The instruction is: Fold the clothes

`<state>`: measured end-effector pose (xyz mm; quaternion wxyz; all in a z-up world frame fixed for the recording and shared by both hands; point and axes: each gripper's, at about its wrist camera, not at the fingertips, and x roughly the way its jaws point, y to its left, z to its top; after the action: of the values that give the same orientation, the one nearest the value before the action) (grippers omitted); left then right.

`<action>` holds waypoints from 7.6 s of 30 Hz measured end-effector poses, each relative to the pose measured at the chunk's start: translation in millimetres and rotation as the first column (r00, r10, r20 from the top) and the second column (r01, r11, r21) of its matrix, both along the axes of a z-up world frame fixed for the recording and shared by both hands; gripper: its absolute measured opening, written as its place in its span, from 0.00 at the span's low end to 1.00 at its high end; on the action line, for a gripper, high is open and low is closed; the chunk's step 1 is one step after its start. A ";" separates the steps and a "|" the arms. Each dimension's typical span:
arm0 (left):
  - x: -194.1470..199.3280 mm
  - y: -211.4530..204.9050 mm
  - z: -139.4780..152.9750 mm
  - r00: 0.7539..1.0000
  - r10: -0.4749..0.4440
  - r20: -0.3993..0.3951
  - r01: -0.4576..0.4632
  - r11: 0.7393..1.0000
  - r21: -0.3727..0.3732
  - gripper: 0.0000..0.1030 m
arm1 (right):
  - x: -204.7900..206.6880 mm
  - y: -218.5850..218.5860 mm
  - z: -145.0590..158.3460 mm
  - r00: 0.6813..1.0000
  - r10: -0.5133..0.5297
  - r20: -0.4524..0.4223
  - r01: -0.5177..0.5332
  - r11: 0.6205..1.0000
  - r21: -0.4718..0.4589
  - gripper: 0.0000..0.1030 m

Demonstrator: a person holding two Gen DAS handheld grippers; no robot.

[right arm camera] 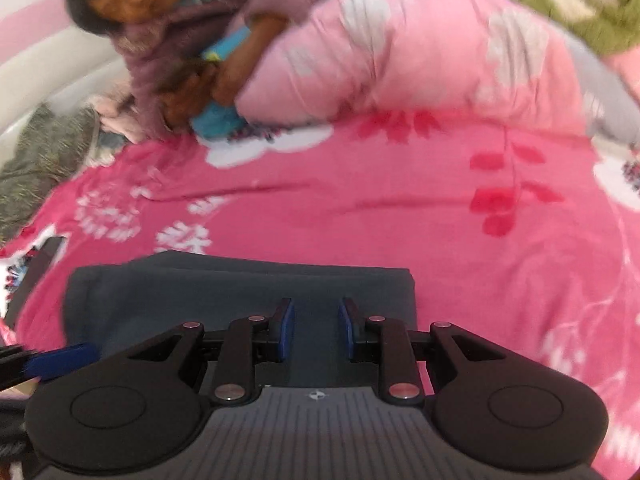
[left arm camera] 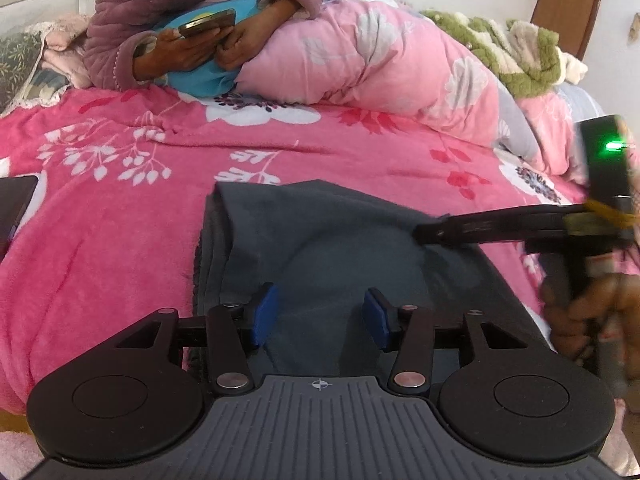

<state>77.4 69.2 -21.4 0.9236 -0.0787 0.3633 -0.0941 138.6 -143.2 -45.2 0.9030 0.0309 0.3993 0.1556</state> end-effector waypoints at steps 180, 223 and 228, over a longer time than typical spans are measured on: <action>4.9 -645.3 105.4 0.513 -0.832 0.213 0.855 0.473 -0.213 0.67 | -311.3 -652.1 115.1 0.411 -0.842 0.350 0.856 0.488 0.171 0.45; -113.1 -344.8 123.3 0.741 -0.624 0.248 0.630 0.774 0.067 1.00 | -354.9 -260.3 135.2 0.293 -0.903 0.315 0.942 0.329 0.069 1.00; -117.3 -340.9 121.7 0.741 -0.629 0.235 0.637 0.769 0.049 1.00 | -362.1 -254.5 134.7 0.242 -0.919 0.311 0.964 0.264 0.031 1.00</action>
<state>-39.9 -271.7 100.3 0.8719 0.0452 0.2534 -0.4166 -223.5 -397.6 89.5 0.8574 0.1677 0.1858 -0.4496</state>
